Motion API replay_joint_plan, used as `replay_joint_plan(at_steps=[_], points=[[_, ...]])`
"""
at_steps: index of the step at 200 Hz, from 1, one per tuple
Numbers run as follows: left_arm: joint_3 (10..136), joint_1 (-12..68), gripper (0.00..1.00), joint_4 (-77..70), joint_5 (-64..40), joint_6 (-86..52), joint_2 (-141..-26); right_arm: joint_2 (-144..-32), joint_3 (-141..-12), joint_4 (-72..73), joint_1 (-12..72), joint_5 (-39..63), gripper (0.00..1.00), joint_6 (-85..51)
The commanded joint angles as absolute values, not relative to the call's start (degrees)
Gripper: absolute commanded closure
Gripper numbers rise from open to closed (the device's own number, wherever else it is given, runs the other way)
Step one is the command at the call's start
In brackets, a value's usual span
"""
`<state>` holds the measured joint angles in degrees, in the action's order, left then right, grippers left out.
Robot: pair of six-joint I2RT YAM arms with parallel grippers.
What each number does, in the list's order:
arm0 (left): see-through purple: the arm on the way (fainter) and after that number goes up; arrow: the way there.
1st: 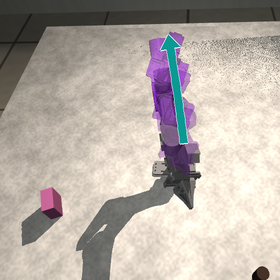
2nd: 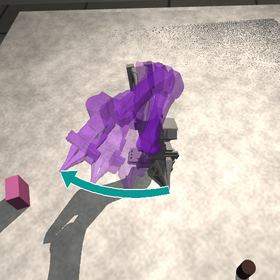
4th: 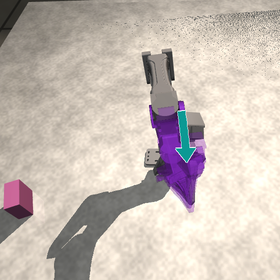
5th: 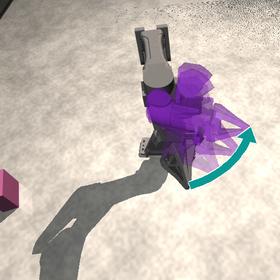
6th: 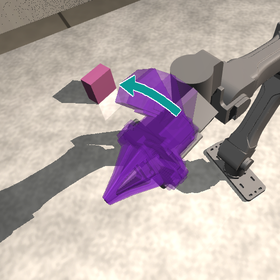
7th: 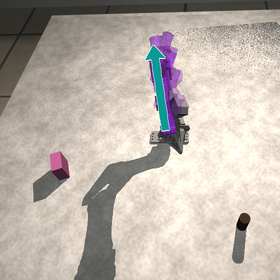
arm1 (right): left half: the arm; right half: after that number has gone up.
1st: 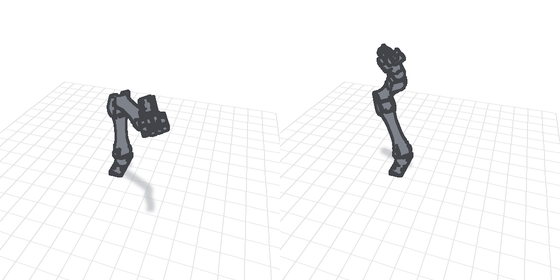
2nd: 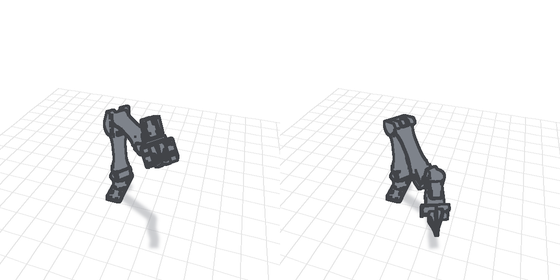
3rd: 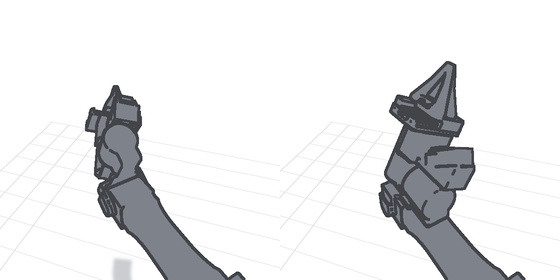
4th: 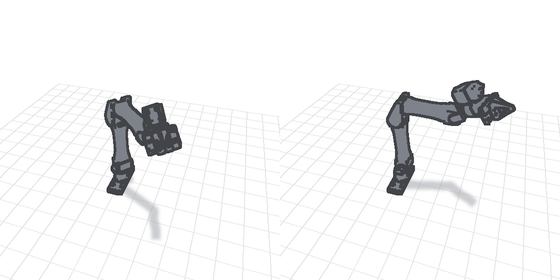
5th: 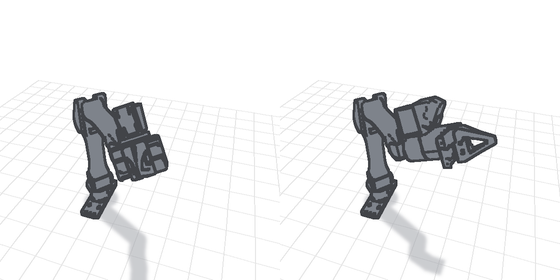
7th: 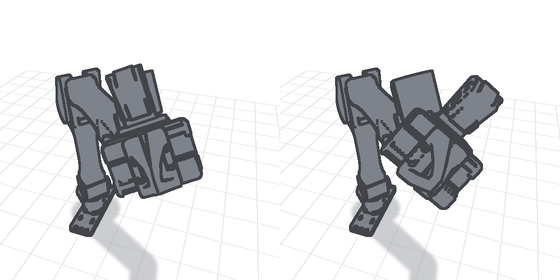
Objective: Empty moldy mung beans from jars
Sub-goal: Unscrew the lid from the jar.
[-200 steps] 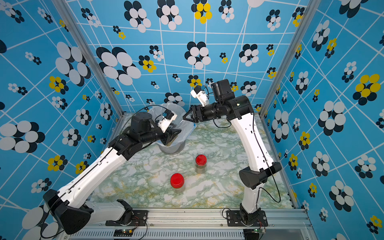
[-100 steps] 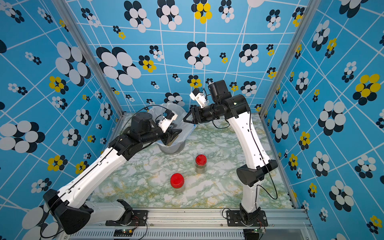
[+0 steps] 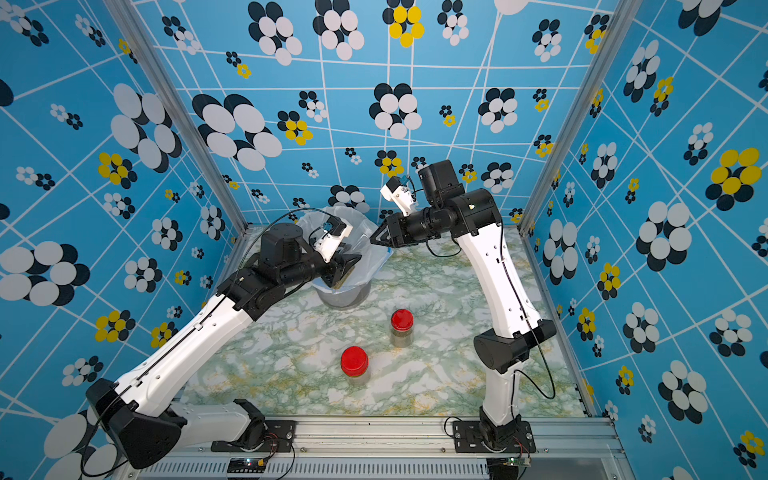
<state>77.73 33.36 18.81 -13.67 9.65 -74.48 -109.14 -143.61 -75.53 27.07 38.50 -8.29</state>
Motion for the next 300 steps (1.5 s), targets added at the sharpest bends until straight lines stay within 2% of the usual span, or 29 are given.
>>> replay_joint_plan(at_steps=[1,19,59,175,216,266,300], points=[[77.14,33.98,0.86,15.34,-16.85,10.89,-72.21,-106.70,-141.21,-69.98,27.07,40.28,0.56,-4.86],[76.91,33.93,0.86,15.13,-17.14,10.81,-71.75,-105.13,-138.71,-67.72,26.99,39.64,0.52,-4.67],[77.59,33.92,0.86,16.19,-16.62,11.16,-72.34,-103.18,-134.77,-63.34,24.98,43.68,0.31,-11.15],[77.92,33.96,0.86,16.17,-16.44,11.07,-72.87,-104.53,-134.47,-63.37,25.28,44.28,0.34,-12.53],[78.05,34.01,0.86,16.17,-16.08,11.13,-72.96,-107.15,-140.84,-71.15,26.85,42.82,0.39,-6.57],[77.55,33.93,0.86,16.16,-15.89,11.34,-72.46,-107.34,-141.96,-70.93,27.07,43.28,0.65,-3.83],[77.37,32.81,0.86,16.44,-17.48,10.89,-71.79,-104.51,-138.44,-70.86,27.07,39.56,0.65,6.22]])
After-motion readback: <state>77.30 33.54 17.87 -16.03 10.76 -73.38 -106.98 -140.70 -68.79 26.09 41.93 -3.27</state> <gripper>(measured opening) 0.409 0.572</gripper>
